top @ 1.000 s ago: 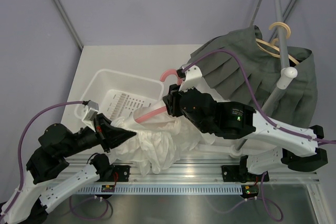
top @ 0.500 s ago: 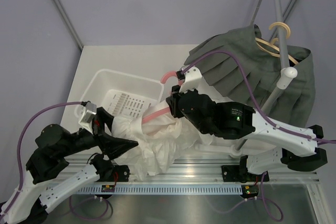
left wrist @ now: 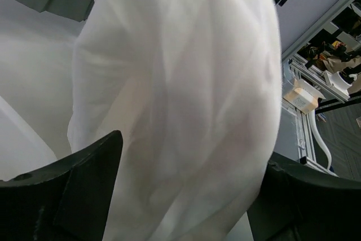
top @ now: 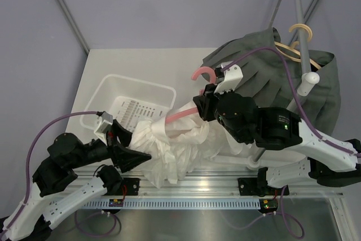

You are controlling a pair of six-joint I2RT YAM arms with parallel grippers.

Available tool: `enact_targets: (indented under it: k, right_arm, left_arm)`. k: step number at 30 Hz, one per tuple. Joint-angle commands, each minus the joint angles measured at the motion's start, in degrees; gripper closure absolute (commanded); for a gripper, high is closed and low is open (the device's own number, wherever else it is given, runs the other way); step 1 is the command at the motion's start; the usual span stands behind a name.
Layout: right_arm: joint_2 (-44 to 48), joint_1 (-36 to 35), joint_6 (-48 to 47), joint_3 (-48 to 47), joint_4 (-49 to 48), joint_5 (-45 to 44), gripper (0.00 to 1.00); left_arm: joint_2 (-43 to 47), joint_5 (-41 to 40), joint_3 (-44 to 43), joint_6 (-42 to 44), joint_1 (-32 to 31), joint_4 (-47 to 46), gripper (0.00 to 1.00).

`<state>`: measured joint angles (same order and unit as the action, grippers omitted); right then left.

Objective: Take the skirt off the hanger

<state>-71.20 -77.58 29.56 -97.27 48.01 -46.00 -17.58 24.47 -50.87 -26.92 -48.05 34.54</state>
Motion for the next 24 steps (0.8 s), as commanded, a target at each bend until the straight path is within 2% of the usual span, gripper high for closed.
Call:
enact_targets:
  k: [1, 2, 3, 4, 5, 12, 16, 24]
  right_arm:
    - [2.4, -0.5, -0.1, -3.0, -1.1, -4.4, 1.00]
    - [2.7, -0.4, -0.1, -2.9, -1.0, -4.6, 1.00]
    - [3.0, -0.5, -0.1, -2.9, -0.5, -4.9, 1.00]
    - [3.3, -0.4, -0.1, -2.7, -0.2, -5.2, 1.00]
    - [4.0, -0.4, 0.0, -2.6, 0.1, -5.6, 1.00]
    - [8.4, -0.4, 2.2, -0.4, 5.0, -12.4, 1.00]
    - [11.5, -0.5, 2.0, 1.8, 4.1, -13.1, 1.00]
    - [14.2, -0.4, 3.3, 4.5, 4.9, -13.5, 1.00]
  left_arm:
    - [0.9, 0.7, 0.0, 0.4, -0.1, -0.4, 0.29]
    - [1.0, 0.5, -0.4, 0.5, 0.0, -0.4, 0.41]
    - [1.1, 0.1, -0.5, 0.5, -0.1, -0.4, 0.77]
    - [1.0, -0.7, -0.6, 0.5, 0.0, -0.2, 0.93]
    - [1.1, -2.2, -0.8, 0.5, -0.1, 0.4, 1.00]
    - [4.6, -13.7, -1.2, -1.8, -0.1, 3.6, 1.00]
    - [7.5, -25.6, -1.7, -5.2, -0.1, 6.7, 1.00]
    - [12.0, -36.7, -2.2, -9.6, -0.1, 8.8, 1.00]
